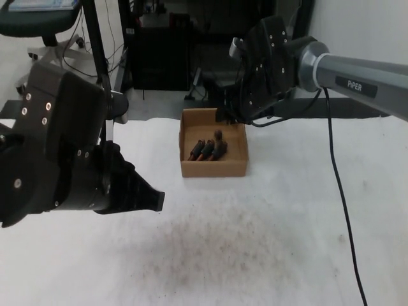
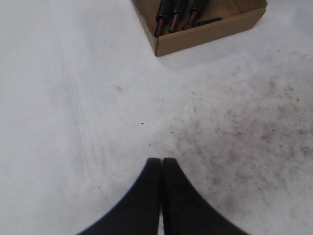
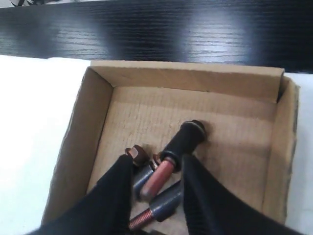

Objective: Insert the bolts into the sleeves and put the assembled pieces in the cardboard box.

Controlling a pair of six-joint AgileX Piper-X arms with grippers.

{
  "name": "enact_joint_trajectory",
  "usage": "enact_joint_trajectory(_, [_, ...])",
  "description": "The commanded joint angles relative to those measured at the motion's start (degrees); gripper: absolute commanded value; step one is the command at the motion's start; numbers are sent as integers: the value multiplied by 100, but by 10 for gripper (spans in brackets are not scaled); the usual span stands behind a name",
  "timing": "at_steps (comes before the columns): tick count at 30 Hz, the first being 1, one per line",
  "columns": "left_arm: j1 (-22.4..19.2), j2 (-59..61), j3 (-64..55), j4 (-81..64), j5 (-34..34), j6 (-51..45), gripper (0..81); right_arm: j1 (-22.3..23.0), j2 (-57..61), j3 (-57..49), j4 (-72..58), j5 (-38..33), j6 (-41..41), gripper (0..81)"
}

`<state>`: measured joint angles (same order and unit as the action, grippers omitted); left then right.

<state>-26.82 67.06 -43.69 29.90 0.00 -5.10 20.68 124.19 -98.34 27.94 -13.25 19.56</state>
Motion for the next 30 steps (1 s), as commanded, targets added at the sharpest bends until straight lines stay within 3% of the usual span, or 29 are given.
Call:
enact_joint_trajectory(1, [-4, -6, -29, -64, -33, -6, 2, -32, -243, -91, 153, -82, -34, 192])
enact_joint_trajectory(3, [-4, -29, -29, -52, -33, -20, 2, -59, -380, -91, 518, -82, -34, 34])
enact_joint_trajectory(4, [-4, -75, -29, 28, -33, -86, 2, -68, -437, -91, 708, -82, -52, 6])
enact_joint_trajectory(7, [-4, -375, -29, 561, -67, -299, 2, -81, -662, -3, 1374, -37, -624, 9])
enact_joint_trajectory(11, [-4, -1080, 208, 850, -651, -298, 2, -81, -1271, 606, 1639, -31, -1149, 8])
enact_joint_trajectory(20, [-4, -3557, 1693, 367, -2035, -1155, 2, -82, -3757, 3619, 398, 334, -1117, 8])
enact_joint_trajectory(30, [-4, -5712, 2813, -363, -2064, -1182, 2, -83, -7329, 6847, -557, 620, -529, 8])
